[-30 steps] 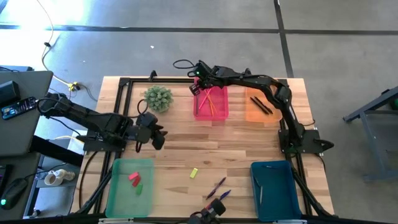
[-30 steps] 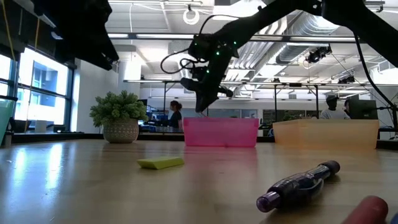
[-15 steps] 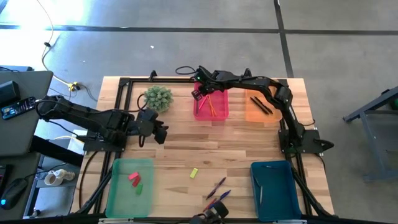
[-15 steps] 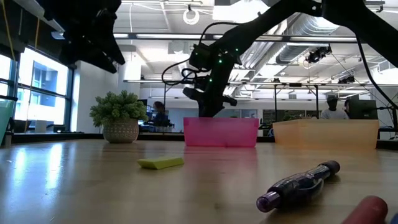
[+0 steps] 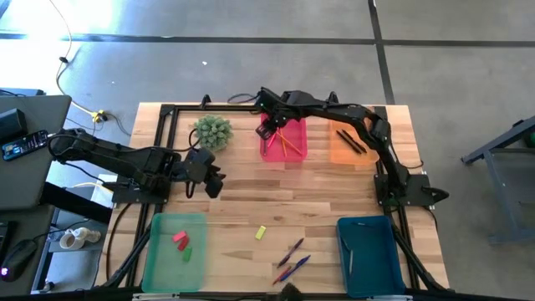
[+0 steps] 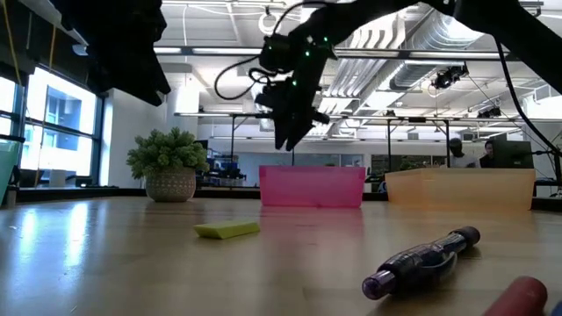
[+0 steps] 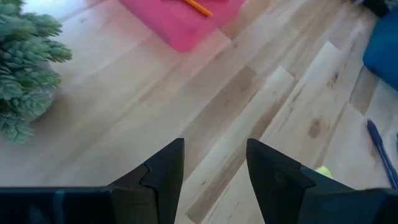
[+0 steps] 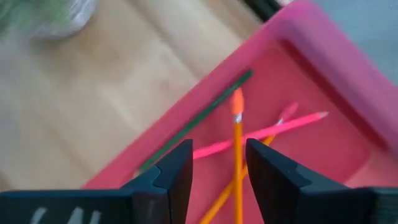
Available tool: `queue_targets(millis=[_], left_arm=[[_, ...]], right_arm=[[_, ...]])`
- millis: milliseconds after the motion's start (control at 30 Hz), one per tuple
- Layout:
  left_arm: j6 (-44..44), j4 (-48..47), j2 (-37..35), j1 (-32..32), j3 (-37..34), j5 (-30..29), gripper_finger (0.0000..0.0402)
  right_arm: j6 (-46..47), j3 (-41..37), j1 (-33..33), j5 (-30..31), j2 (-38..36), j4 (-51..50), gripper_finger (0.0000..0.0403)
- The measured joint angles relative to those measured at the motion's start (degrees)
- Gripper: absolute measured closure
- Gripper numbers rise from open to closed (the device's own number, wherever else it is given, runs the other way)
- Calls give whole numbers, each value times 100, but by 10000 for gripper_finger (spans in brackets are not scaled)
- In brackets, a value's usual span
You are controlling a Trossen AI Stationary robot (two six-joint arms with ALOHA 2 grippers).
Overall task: Sort crayons/erasers/pens/pencils in bins
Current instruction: Put the purple pen into the orange bin
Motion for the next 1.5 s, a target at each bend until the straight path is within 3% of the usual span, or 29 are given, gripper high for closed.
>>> queue_targets(millis=[300,933,1500], left_arm=[[171,-181,0,0,0,301,241],[370,-385,-2,-17,0,485,241],[359,-441,-1,-17,0,1092,241]], right_arm=[[-208,25,804,507,-429,-459,261],[166,-159,2479,456,-581,-854,261],[426,-159,3307,871,-577,-1597,261]])
